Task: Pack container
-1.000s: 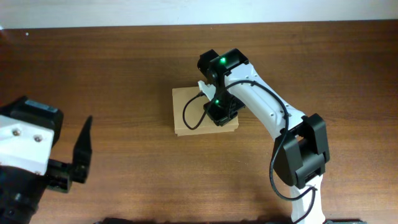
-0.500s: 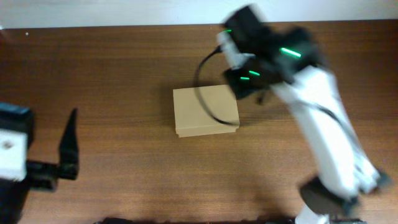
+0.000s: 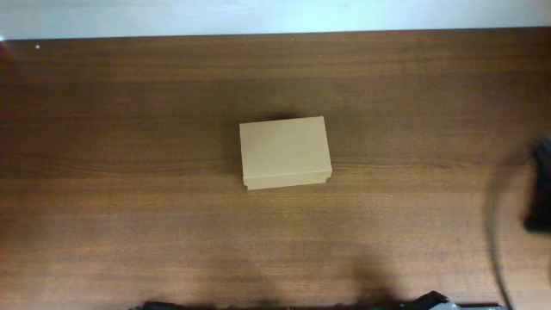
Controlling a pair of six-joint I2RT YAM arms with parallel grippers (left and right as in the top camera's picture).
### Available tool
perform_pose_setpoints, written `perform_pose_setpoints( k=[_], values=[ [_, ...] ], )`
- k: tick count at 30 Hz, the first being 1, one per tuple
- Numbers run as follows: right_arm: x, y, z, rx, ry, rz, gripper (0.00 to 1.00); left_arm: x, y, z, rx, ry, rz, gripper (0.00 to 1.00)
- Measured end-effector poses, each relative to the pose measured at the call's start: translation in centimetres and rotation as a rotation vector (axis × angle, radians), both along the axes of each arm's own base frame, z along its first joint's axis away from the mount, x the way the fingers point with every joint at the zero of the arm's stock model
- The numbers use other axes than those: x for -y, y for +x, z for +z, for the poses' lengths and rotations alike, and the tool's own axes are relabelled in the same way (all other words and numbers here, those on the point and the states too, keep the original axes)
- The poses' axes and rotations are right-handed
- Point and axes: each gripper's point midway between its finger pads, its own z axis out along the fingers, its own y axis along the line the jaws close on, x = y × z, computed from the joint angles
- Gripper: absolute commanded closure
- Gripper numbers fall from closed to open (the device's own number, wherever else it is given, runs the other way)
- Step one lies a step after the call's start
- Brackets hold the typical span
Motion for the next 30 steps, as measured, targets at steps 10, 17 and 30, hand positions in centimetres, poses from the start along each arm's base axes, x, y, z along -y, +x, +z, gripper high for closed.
perform_pose_setpoints(
  k=[10, 17, 30],
  values=[
    [8.0, -11.5, -4.6, 0.139, 0.04, -0.276, 0.63, -2.9, -3.5, -6.5, -0.078, -0.064, 0.15, 0.0],
    [9.7, -16.0, -11.0, 0.135, 0.023, -0.381, 0.48, -4.8, -4.7, -10.1, -0.106, -0.122, 0.278, 0.0],
    [9.4, -19.0, -18.8, 0.079, -0.083, -0.422, 0.01, -6.7, -5.5, -19.8, -0.178, -0.134, 0.333, 0.0]
  ],
)
